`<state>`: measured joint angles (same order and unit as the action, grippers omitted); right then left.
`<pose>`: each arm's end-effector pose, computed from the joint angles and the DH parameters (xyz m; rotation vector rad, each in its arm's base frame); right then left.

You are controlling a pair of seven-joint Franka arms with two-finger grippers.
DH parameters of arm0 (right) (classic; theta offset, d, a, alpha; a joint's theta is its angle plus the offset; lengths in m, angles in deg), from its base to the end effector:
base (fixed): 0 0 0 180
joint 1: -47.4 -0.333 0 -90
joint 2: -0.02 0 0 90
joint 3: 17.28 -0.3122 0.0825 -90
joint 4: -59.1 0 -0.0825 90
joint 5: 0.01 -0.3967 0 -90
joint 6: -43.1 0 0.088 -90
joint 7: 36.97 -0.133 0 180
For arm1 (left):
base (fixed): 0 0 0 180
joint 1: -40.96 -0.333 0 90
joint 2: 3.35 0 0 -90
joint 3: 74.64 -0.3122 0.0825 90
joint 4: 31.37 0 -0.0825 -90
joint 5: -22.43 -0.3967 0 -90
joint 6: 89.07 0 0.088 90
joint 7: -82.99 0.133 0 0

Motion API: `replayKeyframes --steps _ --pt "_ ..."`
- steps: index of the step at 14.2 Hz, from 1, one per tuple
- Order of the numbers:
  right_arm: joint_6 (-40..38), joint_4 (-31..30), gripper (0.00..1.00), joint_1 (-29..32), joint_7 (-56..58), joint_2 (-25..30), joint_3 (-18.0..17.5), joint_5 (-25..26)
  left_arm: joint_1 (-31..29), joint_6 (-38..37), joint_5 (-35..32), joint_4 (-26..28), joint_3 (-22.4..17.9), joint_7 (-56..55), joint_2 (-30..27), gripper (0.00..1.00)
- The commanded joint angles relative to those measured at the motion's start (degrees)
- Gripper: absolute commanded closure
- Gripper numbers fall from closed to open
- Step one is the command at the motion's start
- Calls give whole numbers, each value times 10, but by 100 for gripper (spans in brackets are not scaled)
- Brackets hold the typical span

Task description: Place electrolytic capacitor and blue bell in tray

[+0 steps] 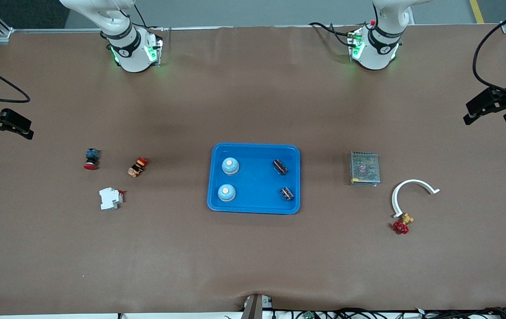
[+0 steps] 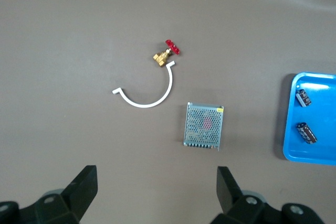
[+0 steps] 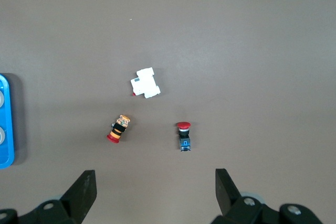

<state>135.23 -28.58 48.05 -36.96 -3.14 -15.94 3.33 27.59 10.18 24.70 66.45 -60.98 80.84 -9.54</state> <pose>0.5878 -0.0276 0.5861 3.0810 -0.0508 0.0331 0.5529 -0.0135 0.6015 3.1178 0.0561 0.2024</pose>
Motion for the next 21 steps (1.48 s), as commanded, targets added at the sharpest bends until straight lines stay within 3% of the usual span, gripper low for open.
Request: replayKeyframes --steps 1,3,5,6,18,19,21 --pt "12 -6 0 8 -1 18 -7 -13 25 32 11 39 -10 0 -28 0" --pt "12 10 0 4 -2 18 -13 -17 114 32 9 15 -84 -12 -8 0" --pt "13 15 0 0 -2 19 -15 -17 226 31 6 -15 -196 -22 13 0" --pt "13 21 0 0 -2 20 -15 -17 251 31 6 -17 -217 -23 17 0" --pt "30 28 0 0 -5 21 -14 -17 241 32 4 -31 -214 -24 40 0" --pt "30 28 0 0 -7 22 -14 -17 226 31 4 -32 -210 -16 39 0" --pt "30 28 0 1 -7 29 -13 -17 182 32 4 -33 -157 -17 42 0"
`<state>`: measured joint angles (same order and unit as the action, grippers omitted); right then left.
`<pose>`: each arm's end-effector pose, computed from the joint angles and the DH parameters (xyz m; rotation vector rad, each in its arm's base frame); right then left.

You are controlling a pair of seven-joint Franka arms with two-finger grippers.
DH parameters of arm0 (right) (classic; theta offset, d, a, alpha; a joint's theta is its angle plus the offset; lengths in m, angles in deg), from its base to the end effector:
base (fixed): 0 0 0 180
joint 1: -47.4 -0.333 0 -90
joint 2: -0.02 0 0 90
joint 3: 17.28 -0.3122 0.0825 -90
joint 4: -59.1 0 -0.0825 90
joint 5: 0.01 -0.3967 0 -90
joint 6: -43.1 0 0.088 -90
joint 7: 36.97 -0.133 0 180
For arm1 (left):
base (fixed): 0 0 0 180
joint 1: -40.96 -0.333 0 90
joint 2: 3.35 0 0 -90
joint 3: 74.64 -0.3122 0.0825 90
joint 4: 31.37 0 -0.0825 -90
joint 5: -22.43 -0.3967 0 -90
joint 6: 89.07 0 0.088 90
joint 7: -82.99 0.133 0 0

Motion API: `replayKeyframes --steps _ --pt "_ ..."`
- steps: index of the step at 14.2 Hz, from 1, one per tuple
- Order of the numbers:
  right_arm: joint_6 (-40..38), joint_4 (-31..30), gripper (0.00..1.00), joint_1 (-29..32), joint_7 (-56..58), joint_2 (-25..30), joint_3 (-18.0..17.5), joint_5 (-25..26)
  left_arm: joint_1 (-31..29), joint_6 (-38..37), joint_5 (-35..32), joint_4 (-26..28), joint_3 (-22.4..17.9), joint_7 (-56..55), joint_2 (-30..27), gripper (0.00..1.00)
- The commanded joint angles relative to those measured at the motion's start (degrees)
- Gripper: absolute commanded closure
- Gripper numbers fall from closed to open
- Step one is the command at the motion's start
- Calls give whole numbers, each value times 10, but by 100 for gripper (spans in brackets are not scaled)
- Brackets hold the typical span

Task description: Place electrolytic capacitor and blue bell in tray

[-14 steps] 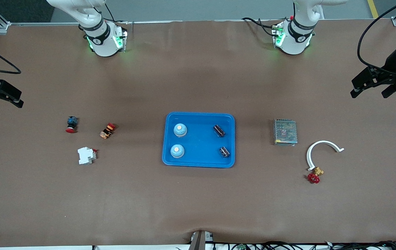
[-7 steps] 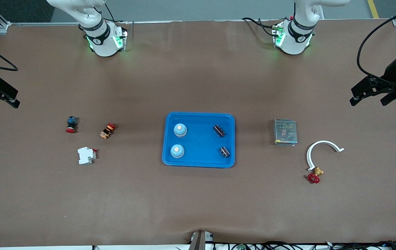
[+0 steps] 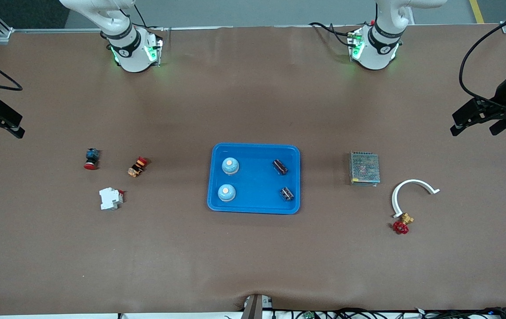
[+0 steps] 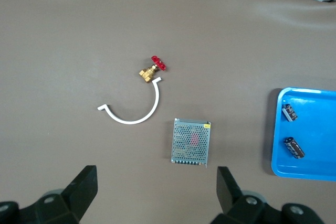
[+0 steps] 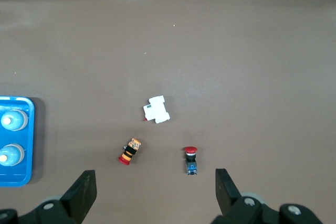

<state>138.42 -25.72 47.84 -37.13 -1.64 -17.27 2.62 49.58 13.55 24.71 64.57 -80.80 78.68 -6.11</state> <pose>0.5897 -0.0103 0.6316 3.0861 -0.0153 0.2384 0.5761 -0.0279 0.5924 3.0768 0.0586 0.2491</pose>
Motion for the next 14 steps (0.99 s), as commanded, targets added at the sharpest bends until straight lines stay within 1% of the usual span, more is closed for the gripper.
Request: replayKeyframes --steps 1,4,6,9,10,14 --pt "-2 -1 0 3 -5 15 1 -10 -51 0 4 -14 56 3 9 0" --pt "-1 7 0 3 -9 12 1 -9 -51 -1 4 -15 59 4 11 0" --pt "-3 30 0 2 -34 9 1 -9 -50 -1 3 -15 58 4 12 0" --pt "-3 30 0 2 -38 6 2 -9 -51 0 2 -15 56 5 16 0" --pt "-4 29 0 3 -37 3 2 -9 -50 0 1 -19 56 5 27 0" --pt "-6 29 0 4 -26 0 2 -9 -40 0 -17 -30 60 -4 41 0"
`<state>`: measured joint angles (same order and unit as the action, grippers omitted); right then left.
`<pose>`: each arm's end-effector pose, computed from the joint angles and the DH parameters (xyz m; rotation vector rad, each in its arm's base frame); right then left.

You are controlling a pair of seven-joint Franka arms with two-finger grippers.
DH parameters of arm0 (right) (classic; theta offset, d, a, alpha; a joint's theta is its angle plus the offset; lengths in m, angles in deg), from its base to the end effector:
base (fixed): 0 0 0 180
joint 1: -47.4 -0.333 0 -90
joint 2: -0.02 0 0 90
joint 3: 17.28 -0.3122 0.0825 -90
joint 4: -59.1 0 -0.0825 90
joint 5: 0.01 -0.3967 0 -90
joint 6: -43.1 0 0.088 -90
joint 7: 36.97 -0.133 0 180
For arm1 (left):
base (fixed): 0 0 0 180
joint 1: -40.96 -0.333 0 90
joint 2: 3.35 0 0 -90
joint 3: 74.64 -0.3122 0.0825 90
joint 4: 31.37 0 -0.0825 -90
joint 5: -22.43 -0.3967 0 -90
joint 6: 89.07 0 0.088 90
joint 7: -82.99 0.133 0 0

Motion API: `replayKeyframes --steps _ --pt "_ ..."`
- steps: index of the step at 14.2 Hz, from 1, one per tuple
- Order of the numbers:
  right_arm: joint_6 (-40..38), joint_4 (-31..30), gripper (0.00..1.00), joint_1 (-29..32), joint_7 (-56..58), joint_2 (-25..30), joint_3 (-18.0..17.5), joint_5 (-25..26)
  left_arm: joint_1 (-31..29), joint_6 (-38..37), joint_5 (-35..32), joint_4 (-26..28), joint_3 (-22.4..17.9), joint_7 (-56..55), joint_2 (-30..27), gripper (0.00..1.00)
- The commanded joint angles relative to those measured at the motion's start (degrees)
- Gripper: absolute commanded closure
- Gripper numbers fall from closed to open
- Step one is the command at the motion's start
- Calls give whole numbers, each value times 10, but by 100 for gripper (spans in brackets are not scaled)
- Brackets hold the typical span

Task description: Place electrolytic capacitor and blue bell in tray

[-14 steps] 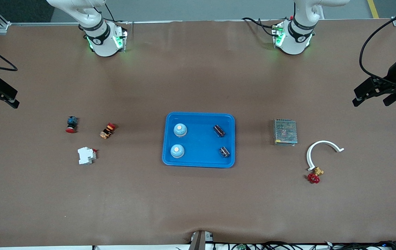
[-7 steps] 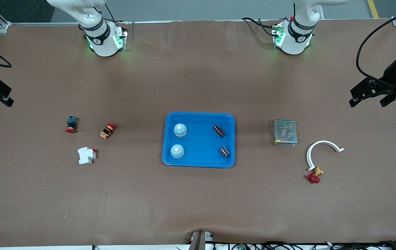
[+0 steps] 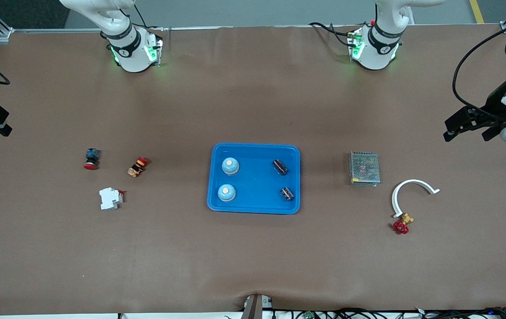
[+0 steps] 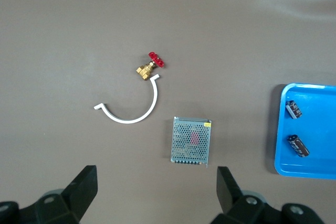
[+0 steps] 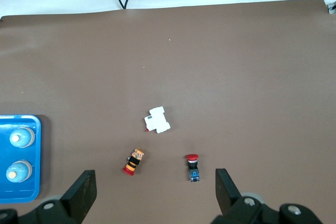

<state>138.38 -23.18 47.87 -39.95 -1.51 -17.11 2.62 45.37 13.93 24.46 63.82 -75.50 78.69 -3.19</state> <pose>0.5889 -0.0123 0.6550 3.0825 -0.0980 0.3111 0.5896 -0.0405 0.5701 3.0908 0.0290 0.2025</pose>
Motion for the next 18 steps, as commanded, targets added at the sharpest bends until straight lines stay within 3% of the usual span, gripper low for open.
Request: replayKeyframes --steps 1,18 --pt "-5 4 0 5 9 -1 0 -9 3 -3 -15 -23 8 -5 12 0" --pt "-5 2 0 4 22 -8 1 -3 -7 3 -22 -25 1 46 16 0"
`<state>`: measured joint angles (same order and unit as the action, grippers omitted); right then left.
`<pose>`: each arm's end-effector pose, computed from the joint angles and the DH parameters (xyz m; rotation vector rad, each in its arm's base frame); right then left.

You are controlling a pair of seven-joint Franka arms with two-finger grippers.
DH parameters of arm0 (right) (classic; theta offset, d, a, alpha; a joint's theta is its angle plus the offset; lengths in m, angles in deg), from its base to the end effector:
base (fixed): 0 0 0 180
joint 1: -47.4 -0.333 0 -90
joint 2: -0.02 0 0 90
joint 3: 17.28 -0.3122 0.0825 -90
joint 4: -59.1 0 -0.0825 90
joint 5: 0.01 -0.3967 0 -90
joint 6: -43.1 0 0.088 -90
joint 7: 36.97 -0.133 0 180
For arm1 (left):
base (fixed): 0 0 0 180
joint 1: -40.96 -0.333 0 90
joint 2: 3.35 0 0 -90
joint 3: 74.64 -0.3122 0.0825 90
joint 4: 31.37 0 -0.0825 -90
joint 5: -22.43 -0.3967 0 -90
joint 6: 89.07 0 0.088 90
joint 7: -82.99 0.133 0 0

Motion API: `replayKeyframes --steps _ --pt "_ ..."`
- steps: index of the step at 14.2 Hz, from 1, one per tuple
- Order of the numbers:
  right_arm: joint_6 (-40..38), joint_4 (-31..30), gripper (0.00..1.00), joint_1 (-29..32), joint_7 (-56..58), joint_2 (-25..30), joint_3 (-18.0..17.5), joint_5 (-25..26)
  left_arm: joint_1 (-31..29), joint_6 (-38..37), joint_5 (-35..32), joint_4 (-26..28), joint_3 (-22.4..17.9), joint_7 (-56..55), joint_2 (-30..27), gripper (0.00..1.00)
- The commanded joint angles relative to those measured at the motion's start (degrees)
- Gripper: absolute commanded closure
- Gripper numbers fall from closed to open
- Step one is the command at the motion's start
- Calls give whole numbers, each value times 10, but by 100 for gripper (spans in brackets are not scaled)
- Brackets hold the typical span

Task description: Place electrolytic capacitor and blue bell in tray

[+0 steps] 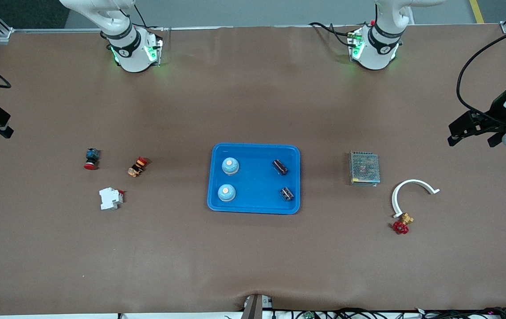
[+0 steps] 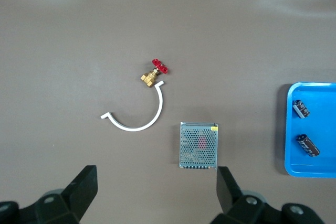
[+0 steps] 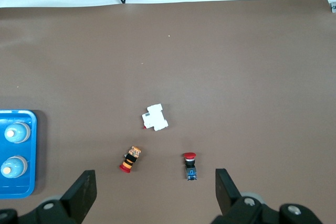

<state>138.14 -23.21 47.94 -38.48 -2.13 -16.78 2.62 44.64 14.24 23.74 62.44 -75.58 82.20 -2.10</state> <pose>0.5917 -0.0164 0.6478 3.0821 -0.0689 0.2857 0.5971 -0.0312 0.5715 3.1066 -0.0472 0.2229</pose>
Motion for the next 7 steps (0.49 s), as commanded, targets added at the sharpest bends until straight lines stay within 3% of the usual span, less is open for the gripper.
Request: replayKeyframes --steps 1,7 --pt "-3 2 0 3 8 0 -2 -3 0 0 -15 -11 2 10 5 0" --pt "-3 2 0 3 7 -1 -2 -8 9 -19 -12 -47 7 2 9 0"
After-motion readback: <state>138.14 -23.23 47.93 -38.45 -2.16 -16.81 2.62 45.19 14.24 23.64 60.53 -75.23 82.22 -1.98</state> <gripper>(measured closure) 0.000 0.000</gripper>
